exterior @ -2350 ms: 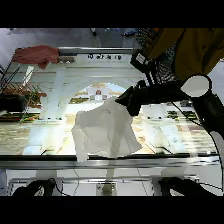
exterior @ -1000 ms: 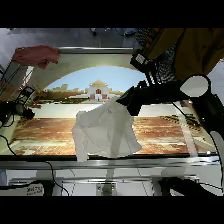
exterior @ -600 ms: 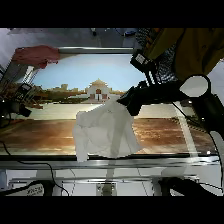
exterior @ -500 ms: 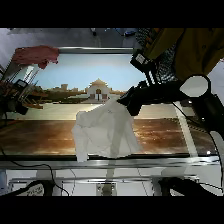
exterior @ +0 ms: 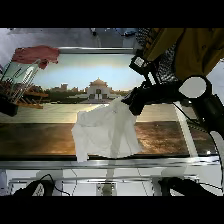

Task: Fold the clothes and pants, and hang the long-sleeved shirts on hangers.

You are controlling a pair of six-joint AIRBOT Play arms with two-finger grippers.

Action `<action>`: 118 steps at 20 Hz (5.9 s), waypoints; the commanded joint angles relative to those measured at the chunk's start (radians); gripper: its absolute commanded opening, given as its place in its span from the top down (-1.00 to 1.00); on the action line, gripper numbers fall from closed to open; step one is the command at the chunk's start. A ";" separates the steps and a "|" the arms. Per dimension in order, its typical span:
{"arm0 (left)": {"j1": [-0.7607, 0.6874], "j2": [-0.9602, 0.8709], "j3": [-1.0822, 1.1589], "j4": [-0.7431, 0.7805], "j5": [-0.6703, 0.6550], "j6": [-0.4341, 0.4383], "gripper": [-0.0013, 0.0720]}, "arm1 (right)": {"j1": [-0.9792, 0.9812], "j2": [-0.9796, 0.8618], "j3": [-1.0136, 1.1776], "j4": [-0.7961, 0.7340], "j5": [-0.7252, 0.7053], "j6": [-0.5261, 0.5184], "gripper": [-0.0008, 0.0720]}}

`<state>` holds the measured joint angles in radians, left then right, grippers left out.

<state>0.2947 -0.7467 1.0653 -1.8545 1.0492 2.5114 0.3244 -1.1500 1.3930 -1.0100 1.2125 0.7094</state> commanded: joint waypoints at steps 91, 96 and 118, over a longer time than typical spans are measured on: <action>-0.518 -0.092 -0.011 -0.134 0.148 0.095 0.89 | 0.000 0.000 0.001 0.282 0.131 -0.031 0.89; -0.530 -0.076 -0.011 0.026 0.208 0.111 0.89 | -0.001 0.000 0.001 0.174 0.130 -0.018 0.89; -0.531 -0.026 -0.118 0.048 0.021 0.121 0.90 | 0.000 0.000 0.001 0.198 0.183 -0.012 0.89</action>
<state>-0.2359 -0.7742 0.9771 -1.8324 1.1080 2.6335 0.3241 -1.1496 1.3930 -0.8204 1.3907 0.7002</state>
